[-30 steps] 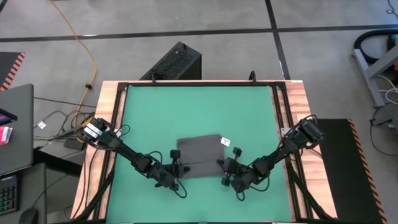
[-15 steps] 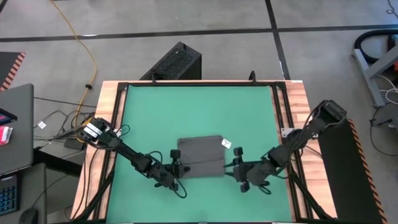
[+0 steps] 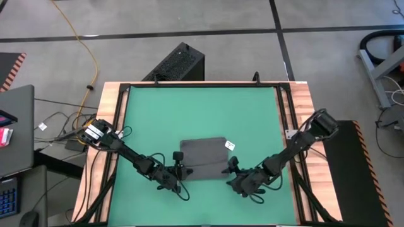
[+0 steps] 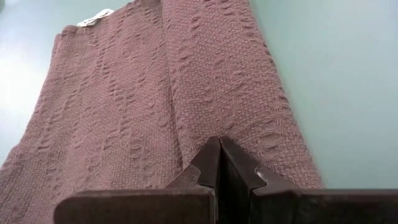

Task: Roll towel
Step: Roll the gray towel

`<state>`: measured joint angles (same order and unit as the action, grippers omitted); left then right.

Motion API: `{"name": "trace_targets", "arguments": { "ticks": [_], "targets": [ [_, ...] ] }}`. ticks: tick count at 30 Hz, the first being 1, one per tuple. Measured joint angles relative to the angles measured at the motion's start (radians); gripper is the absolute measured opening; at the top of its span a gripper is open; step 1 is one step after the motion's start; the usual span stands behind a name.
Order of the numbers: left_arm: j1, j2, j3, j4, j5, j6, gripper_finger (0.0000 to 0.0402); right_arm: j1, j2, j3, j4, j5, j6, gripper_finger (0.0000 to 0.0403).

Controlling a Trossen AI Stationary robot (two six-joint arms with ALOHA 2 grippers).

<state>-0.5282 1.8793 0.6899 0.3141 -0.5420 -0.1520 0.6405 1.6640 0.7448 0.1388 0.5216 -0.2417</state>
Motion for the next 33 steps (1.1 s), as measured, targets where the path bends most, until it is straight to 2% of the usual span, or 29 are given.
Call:
{"name": "trace_targets", "arguments": {
  "ticks": [6,13,18,27,33],
  "targets": [
    [0.002,0.0,0.0,0.0,0.001,-0.019,0.0,-0.026,0.065,0.0,0.0,0.029,-0.057,0.0296],
    [0.002,0.0,0.0,-0.001,0.002,-0.024,0.0,-0.045,0.087,0.007,-0.071,0.092,-0.016,0.0296],
    [0.003,0.0,0.0,-0.005,0.007,-0.024,0.0,-0.035,0.065,-0.001,-0.135,0.246,-0.031,0.0296],
    [0.008,-0.001,0.0,-0.007,0.01,-0.021,0.0,-0.067,0.088,0.003,-0.13,0.226,0.013,0.0296],
    [0.008,-0.001,0.0,-0.007,0.012,-0.021,0.0,-0.047,0.074,0.0,-0.149,0.301,-0.003,0.0296]
  ]
}}
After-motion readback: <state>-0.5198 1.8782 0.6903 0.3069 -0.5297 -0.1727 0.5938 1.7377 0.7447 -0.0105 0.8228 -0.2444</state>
